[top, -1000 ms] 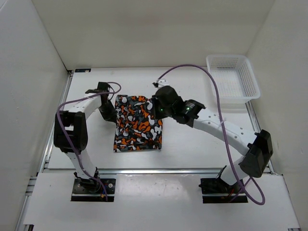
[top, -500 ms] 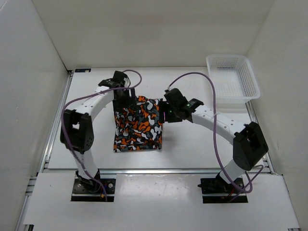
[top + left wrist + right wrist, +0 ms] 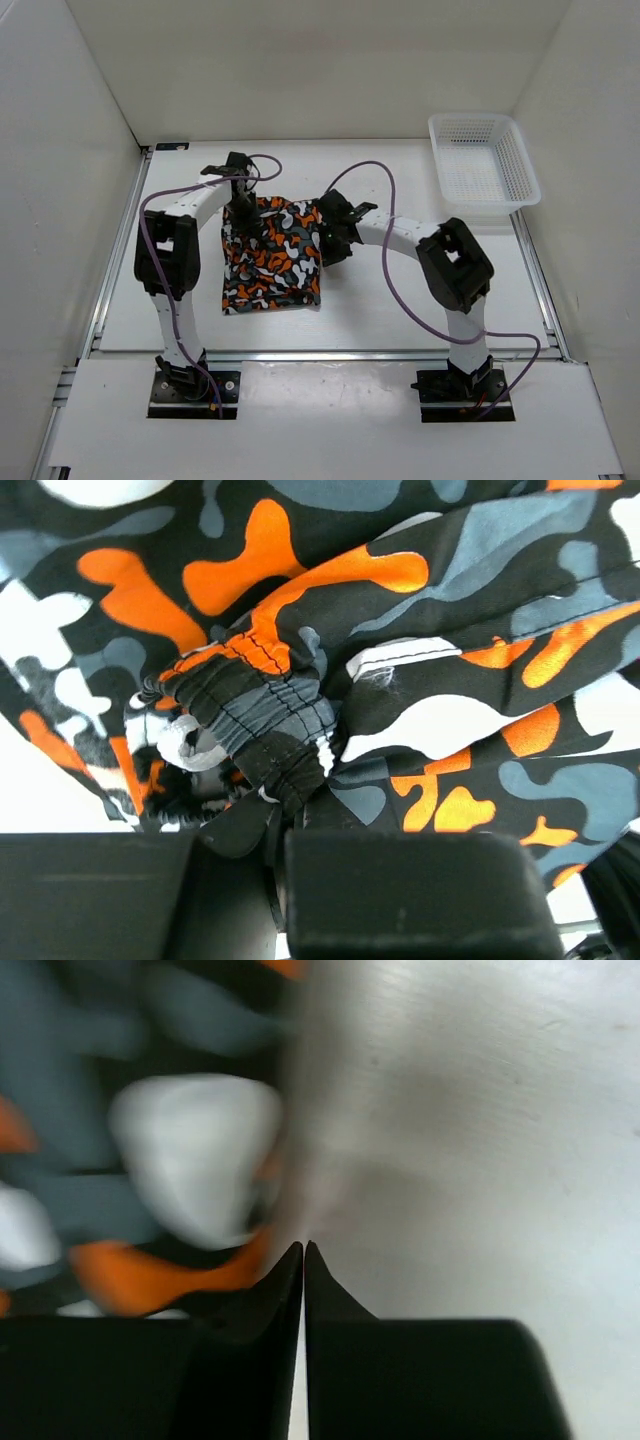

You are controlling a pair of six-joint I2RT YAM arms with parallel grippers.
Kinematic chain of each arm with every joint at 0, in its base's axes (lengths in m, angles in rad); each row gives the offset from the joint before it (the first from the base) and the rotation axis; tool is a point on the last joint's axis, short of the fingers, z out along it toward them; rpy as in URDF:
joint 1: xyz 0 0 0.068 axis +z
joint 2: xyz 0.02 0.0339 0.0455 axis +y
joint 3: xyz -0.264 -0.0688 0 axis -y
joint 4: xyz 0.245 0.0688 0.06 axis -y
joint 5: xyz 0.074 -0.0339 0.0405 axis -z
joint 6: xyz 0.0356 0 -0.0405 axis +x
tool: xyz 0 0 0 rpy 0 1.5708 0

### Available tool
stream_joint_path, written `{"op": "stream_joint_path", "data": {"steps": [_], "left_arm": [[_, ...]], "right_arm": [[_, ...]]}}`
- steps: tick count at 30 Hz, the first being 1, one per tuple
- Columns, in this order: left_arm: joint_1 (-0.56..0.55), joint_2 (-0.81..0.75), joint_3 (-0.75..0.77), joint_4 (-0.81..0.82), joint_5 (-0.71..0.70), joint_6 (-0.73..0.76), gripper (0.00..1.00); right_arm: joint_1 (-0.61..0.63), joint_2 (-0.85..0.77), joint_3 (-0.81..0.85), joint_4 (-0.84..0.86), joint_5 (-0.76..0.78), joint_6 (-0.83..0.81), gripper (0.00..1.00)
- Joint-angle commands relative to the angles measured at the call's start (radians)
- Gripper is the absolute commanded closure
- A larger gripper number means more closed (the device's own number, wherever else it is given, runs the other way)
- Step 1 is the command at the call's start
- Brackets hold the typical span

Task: Fold and stack the shorts
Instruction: Fold the shorts

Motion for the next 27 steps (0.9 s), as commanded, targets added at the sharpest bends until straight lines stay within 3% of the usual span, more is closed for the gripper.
{"op": "stream_joint_path", "data": {"steps": [1, 2, 6, 8, 9, 10, 12, 15, 18, 20, 22, 27], "left_arm": [[0.029, -0.098, -0.002, -0.007, -0.014, 0.021, 0.9], [0.029, -0.098, -0.002, -0.017, -0.003, 0.033, 0.9], [0.029, -0.079, 0.043, -0.062, -0.003, 0.046, 0.69], [0.038, -0.096, 0.058, -0.08, -0.032, 0.046, 0.53], [0.038, -0.108, 0.073, -0.102, -0.043, 0.046, 0.34], [0.049, -0.121, 0.084, -0.114, -0.053, 0.046, 0.26], [0.06, -0.17, 0.103, -0.125, -0.075, 0.046, 0.23], [0.095, -0.243, 0.127, -0.151, -0.093, 0.037, 0.31], [0.104, -0.299, 0.107, -0.137, -0.058, 0.014, 0.71], [0.104, -0.299, 0.084, -0.114, -0.011, 0.001, 0.89], [0.104, -0.262, 0.043, -0.071, 0.065, -0.011, 0.89], [0.075, -0.113, 0.032, -0.022, 0.074, -0.029, 0.89]], "right_arm": [[0.003, 0.073, 0.035, 0.002, -0.007, 0.013, 0.97], [0.003, 0.073, 0.035, 0.002, 0.005, 0.013, 0.97], [0.003, 0.006, 0.035, 0.002, 0.062, 0.013, 0.97], [0.003, -0.079, 0.017, -0.031, 0.132, 0.013, 0.97], [0.003, -0.111, 0.016, -0.031, 0.152, 0.013, 0.97], [0.003, -0.174, 0.003, -0.054, 0.172, 0.004, 0.95], [0.003, -0.258, -0.008, -0.064, 0.203, 0.004, 0.91], [0.014, -0.306, -0.019, -0.064, 0.196, -0.019, 0.89], [0.046, -0.259, 0.036, -0.064, 0.128, -0.028, 0.89], [0.08, -0.213, 0.068, -0.064, 0.092, -0.028, 0.89], [0.098, -0.133, 0.11, -0.055, 0.058, -0.028, 0.91], [0.121, 0.065, 0.193, -0.012, -0.018, -0.008, 0.92]]}}
